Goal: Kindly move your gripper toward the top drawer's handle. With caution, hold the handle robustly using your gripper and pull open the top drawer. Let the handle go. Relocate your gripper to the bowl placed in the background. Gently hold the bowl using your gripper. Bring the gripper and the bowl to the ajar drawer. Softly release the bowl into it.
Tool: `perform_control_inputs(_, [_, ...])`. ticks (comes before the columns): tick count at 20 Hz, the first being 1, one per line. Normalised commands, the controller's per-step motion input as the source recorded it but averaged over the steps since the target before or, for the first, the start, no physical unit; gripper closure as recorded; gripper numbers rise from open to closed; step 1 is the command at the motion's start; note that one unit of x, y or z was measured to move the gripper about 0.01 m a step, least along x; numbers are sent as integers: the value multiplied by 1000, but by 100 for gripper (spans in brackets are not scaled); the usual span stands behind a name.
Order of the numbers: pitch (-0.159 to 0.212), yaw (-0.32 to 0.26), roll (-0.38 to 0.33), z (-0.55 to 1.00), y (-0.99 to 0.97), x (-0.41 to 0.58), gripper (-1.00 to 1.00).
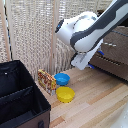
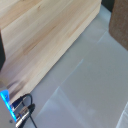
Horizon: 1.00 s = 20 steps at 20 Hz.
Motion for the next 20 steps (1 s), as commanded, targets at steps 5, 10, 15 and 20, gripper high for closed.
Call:
perform_control_inputs(5, [0,-199,197,-155,0,569,-100])
perform_control_inputs(10, [-26,-174,188,-150,0,587,-100])
perform_control_inputs(15, [-97,-162,167,-99,22,485,-100])
perform_control_inputs(20, [-151,-167,137,-58,50,367,-100])
